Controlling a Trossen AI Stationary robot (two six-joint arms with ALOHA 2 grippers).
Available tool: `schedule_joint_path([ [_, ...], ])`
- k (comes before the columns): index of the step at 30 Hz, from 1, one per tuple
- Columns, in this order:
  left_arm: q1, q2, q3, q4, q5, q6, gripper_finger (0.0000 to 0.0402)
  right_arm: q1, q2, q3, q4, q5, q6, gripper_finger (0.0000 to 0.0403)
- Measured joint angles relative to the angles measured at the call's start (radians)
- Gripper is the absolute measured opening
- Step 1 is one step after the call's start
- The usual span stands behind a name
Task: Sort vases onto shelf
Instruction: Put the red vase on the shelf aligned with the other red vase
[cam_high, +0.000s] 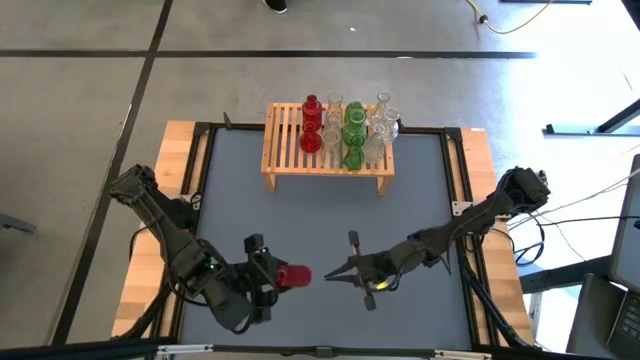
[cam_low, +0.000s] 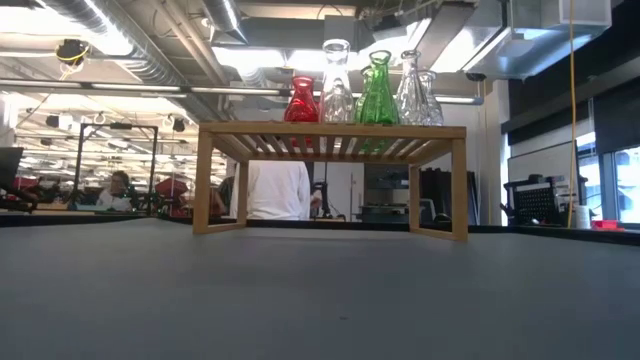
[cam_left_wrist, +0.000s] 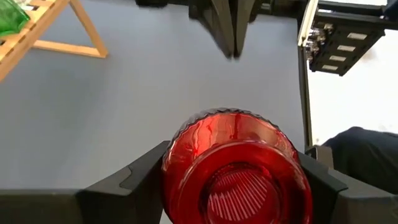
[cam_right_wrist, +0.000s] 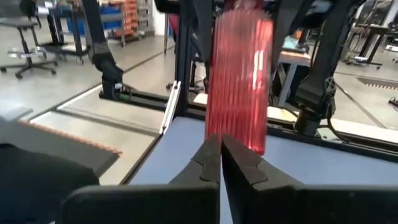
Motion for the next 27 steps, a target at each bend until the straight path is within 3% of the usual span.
schedule_joint_path([
  [13,0.007,0.0,0.0,0.058,-0.008,0.066,0.0244,-0.016,0.047,0.06,-0.048,0.017,0.008,0.0005],
  [27,0.066,0.0,0.0,0.213,-0.021,0.246,0.0244,-0.014,0.047,0.06,-0.045,0.017,0.011,0.0005],
])
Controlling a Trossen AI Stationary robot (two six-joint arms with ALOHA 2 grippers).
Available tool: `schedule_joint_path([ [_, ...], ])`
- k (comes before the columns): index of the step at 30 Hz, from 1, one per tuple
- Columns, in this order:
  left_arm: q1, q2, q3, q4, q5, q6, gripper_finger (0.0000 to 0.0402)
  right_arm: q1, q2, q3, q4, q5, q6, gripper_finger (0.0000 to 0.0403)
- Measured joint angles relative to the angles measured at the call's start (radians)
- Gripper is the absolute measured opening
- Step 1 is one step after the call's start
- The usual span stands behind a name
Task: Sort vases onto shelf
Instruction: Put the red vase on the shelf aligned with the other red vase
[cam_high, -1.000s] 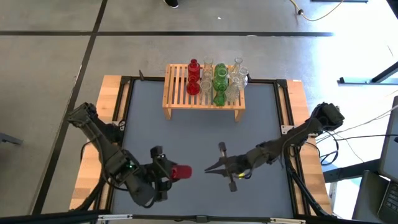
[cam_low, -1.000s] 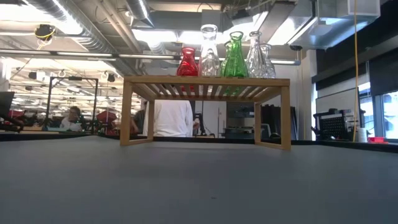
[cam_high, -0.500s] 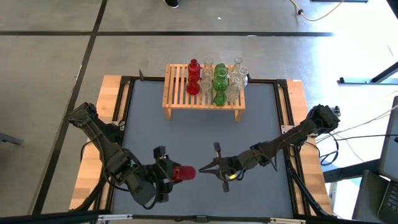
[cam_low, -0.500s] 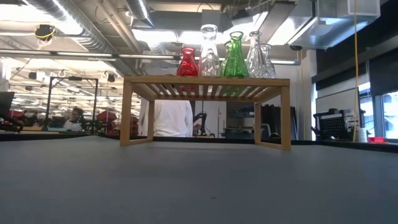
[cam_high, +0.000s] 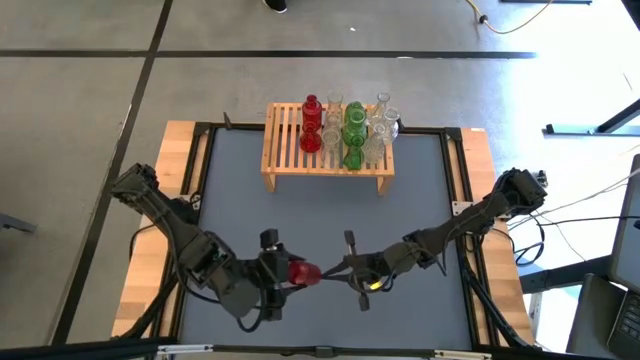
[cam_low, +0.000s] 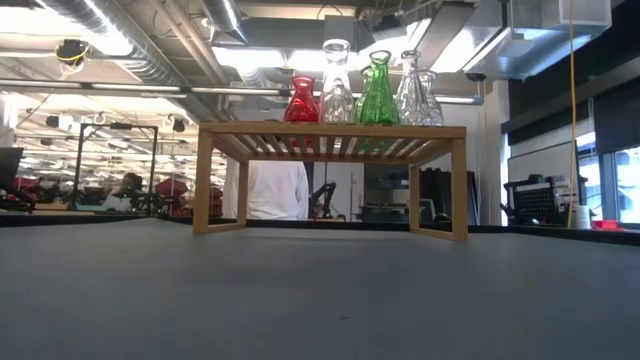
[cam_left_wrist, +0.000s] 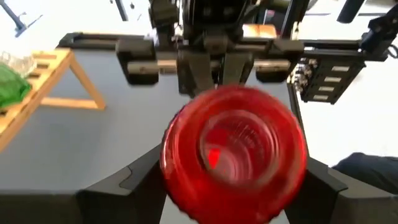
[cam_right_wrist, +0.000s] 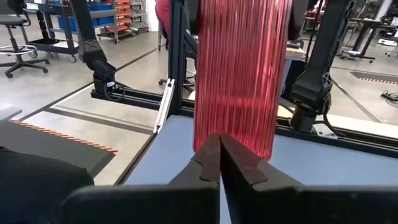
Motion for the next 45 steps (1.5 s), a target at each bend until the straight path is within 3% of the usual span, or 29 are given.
schedule_joint_path([
  [22,0.06,0.0,0.0,0.033,-0.008,0.1,0.0244,0.002,-0.017,-0.001,-0.012,0.044,-0.006,0.0005],
  [30,0.114,-0.034,0.0,-0.053,0.0,0.12,0.0244,0.029,-0.099,-0.001,-0.174,0.069,-0.003,0.0005],
  [37,0.194,-0.118,0.001,-0.108,0.0,0.153,0.0244,0.072,-0.133,-0.001,-0.258,0.179,-0.003,0.0005],
  [45,0.33,-0.179,0.001,-0.168,0.067,0.21,0.0244,0.074,-0.133,-0.001,-0.289,0.193,0.02,0.0005],
])
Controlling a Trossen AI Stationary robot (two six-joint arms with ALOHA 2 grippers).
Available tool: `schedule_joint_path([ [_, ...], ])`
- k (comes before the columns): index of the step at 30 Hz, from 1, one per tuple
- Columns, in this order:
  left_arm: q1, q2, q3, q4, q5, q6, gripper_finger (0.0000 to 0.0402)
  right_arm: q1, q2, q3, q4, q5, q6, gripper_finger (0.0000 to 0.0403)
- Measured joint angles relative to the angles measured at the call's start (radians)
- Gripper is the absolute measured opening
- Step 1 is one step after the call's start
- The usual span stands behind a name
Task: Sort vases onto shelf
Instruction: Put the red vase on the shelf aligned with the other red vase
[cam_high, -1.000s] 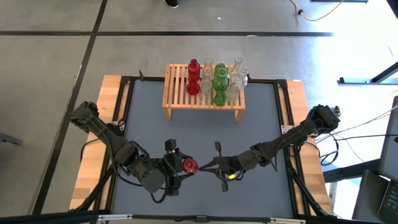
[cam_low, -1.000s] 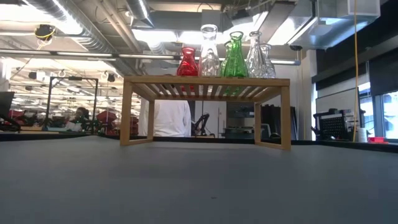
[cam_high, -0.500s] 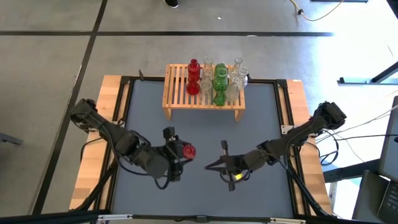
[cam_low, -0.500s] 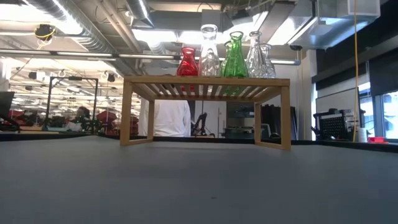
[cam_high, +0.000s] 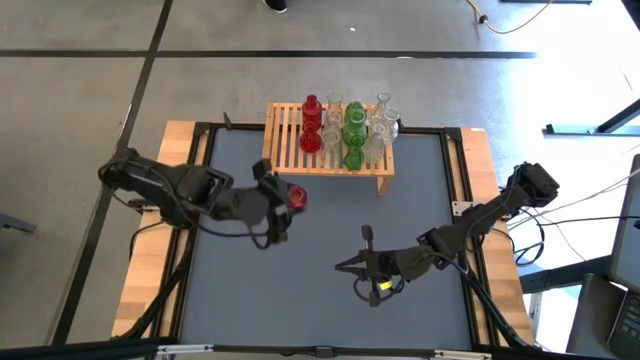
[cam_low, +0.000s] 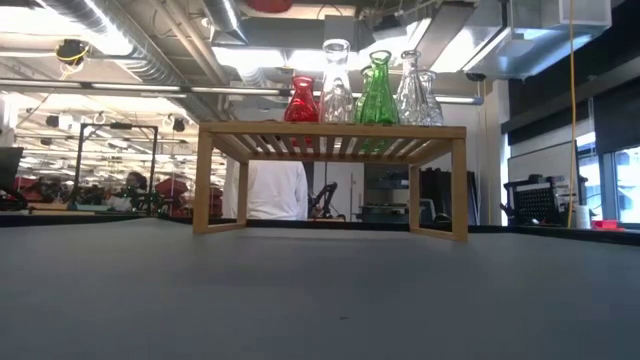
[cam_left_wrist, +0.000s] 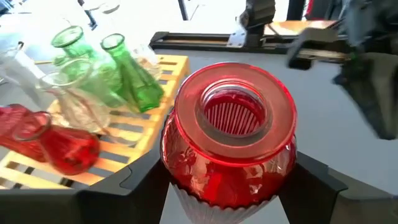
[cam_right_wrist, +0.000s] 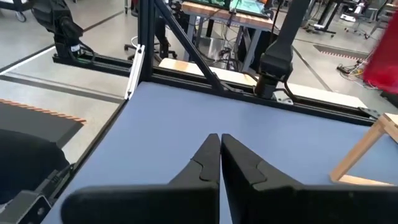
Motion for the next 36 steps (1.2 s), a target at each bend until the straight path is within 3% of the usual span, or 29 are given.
schedule_joint_path([
  [10,0.165,-0.002,0.0,-0.047,0.133,0.128,0.0244,0.0,0.0,0.0,-0.014,-0.001,0.005,0.0005],
  [20,0.286,-0.035,-0.017,-0.072,0.153,0.167,0.0244,0.0,0.0,0.0,-0.035,-0.019,0.05,0.0005],
  [32,0.493,-0.056,-0.199,0.212,0.389,0.225,0.0244,0.0,0.0,0.001,-0.048,-0.019,0.076,0.0005],
  [36,0.538,-0.056,-0.278,0.315,0.412,0.248,0.0244,0.0,0.0,0.001,-0.057,-0.019,0.077,0.0005],
])
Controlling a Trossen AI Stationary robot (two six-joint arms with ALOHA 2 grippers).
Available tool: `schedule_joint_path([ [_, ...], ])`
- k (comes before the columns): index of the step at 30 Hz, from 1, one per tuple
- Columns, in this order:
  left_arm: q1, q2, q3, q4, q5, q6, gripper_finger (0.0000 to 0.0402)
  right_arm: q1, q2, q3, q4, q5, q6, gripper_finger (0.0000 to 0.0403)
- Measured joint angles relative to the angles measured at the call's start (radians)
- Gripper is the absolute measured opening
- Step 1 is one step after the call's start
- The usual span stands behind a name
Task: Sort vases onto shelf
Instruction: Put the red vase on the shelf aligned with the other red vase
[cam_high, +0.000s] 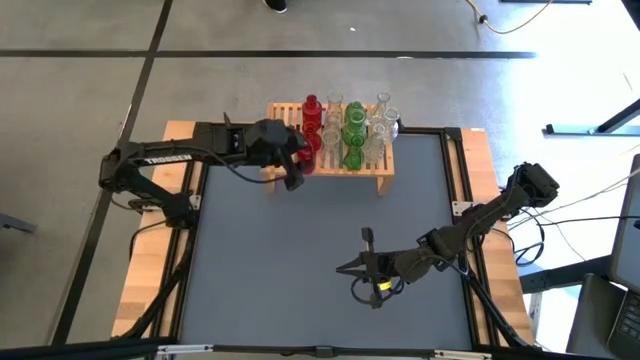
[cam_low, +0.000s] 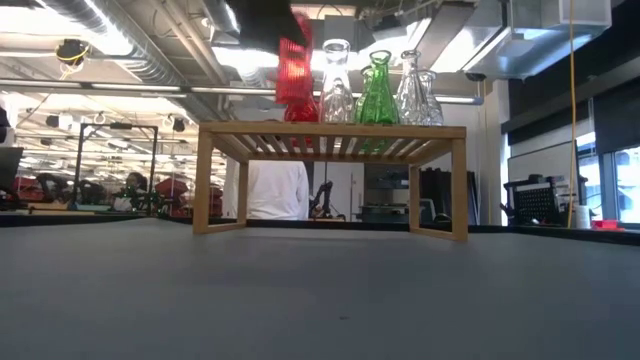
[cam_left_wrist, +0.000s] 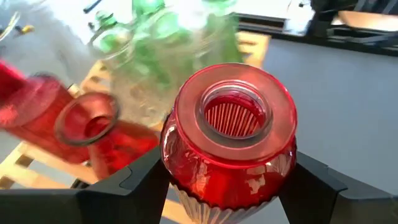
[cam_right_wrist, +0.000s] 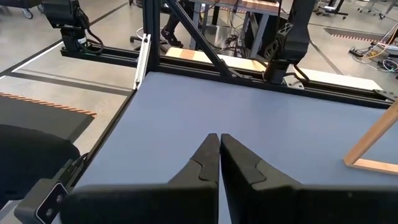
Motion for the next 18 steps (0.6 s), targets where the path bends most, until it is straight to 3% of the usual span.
schedule_joint_path([
  [8,0.077,0.0,-0.119,0.13,0.029,-0.008,0.0244,0.0,0.0,0.0,-0.006,0.0,0.001,0.0005],
  [18,0.11,-0.001,-0.164,0.211,0.05,-0.023,0.0244,0.0,0.001,0.0,-0.009,0.0,0.001,0.0005],
])
